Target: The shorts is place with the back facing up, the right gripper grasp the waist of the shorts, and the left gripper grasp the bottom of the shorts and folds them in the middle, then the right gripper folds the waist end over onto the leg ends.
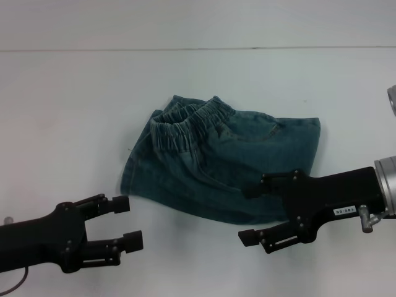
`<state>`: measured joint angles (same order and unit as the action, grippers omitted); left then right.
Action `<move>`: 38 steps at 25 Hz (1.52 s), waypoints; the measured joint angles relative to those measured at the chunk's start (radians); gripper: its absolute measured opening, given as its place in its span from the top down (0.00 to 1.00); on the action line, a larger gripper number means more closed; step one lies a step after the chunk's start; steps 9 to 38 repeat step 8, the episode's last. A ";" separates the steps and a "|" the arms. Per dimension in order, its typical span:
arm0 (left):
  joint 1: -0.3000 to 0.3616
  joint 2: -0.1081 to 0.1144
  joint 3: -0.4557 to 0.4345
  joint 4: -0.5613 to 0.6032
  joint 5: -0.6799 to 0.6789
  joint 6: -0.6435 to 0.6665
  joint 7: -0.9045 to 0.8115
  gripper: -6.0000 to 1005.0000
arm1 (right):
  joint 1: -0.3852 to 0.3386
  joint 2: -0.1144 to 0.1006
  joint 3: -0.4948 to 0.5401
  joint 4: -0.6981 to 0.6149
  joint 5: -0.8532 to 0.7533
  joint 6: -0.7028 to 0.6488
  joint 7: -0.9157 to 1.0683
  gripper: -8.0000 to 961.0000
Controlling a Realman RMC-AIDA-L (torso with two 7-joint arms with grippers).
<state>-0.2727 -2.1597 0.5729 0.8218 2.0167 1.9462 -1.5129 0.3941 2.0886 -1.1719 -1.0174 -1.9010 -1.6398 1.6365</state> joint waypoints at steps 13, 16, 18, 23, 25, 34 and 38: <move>-0.003 0.000 0.008 -0.001 0.010 0.005 0.002 0.07 | 0.003 -0.002 0.002 -0.008 -0.006 -0.001 0.016 0.02; -0.003 0.000 0.008 -0.001 0.010 0.005 0.002 0.07 | 0.003 -0.002 0.002 -0.008 -0.006 -0.001 0.016 0.02; -0.003 0.000 0.008 -0.001 0.010 0.005 0.002 0.07 | 0.003 -0.002 0.002 -0.008 -0.006 -0.001 0.016 0.02; -0.003 0.000 0.008 -0.001 0.010 0.005 0.002 0.07 | 0.003 -0.002 0.002 -0.008 -0.006 -0.001 0.016 0.02; -0.003 0.000 0.008 -0.001 0.010 0.005 0.002 0.07 | 0.003 -0.002 0.002 -0.008 -0.006 -0.001 0.016 0.02; -0.003 0.000 0.008 -0.001 0.010 0.005 0.002 0.07 | 0.003 -0.002 0.002 -0.008 -0.006 -0.001 0.016 0.02; -0.003 0.000 0.008 -0.001 0.010 0.005 0.002 0.07 | 0.003 -0.002 0.002 -0.008 -0.006 -0.001 0.016 0.02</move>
